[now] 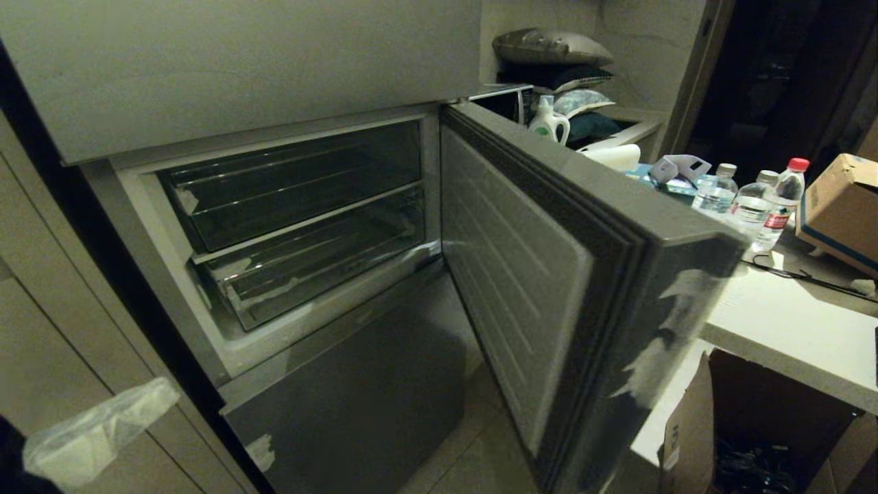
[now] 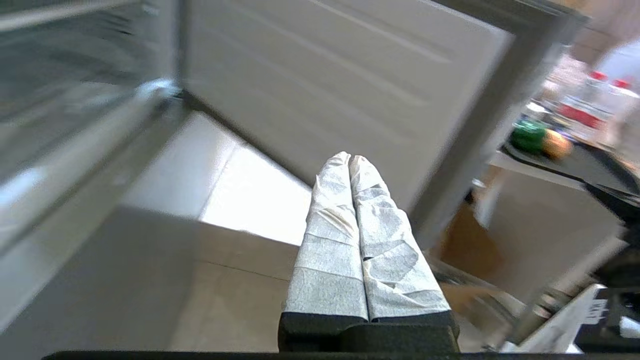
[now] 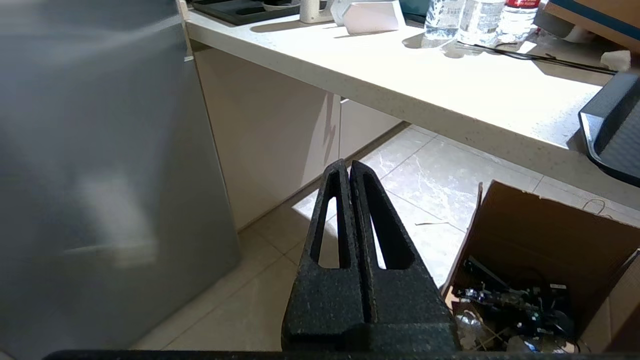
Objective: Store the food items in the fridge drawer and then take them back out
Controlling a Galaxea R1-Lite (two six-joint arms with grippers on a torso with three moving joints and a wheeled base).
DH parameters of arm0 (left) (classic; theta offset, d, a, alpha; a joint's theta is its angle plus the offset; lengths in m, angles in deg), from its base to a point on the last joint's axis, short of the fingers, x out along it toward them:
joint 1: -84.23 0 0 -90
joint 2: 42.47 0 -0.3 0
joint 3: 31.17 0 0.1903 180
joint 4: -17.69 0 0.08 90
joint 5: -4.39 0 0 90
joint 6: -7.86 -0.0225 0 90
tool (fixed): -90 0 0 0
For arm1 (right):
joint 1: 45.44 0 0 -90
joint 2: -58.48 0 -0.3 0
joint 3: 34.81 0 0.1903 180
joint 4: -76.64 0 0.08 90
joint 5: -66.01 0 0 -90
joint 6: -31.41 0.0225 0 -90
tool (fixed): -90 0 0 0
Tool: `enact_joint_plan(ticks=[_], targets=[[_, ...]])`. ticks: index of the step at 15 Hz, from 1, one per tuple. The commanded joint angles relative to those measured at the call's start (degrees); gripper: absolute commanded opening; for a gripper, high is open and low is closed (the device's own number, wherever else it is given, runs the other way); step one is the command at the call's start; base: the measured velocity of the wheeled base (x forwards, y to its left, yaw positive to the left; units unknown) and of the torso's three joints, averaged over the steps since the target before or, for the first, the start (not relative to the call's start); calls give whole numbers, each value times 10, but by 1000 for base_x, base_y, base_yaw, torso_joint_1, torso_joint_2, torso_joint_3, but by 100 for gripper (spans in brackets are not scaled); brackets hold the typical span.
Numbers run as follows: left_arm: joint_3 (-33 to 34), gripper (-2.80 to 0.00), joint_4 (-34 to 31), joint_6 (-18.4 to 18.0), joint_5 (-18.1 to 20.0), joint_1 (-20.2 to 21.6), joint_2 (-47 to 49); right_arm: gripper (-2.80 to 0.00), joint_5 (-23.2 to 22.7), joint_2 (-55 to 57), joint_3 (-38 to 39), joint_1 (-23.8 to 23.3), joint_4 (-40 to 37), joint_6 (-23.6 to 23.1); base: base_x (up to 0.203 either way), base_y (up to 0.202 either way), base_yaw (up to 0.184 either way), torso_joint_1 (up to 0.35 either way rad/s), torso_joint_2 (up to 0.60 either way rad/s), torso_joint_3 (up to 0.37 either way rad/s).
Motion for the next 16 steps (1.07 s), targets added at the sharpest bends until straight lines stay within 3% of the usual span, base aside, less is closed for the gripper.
enact_joint_plan(ticks=[1, 5, 7, 11, 16], targets=[[-11, -280, -86, -14, -44, 2, -107, -280, 0, 0, 17, 0, 0, 0, 0, 0, 0, 0, 0, 0], [-35, -280, -354, -106, -184, 4, -262, -280, 0, 0, 17, 0, 0, 0, 0, 0, 0, 0, 0, 0], [-26, -280, -423, -146, -304, 4, -282, -280, 0, 0, 17, 0, 0, 0, 0, 0, 0, 0, 0, 0], [44, -280, -492, -153, -326, 17, -271, -280, 0, 0, 17, 0, 0, -1, 0, 0, 0, 0, 0, 0], [50, -280, -497, -155, -317, 117, -313, -280, 0, 0, 17, 0, 0, -1, 0, 0, 0, 0, 0, 0]])
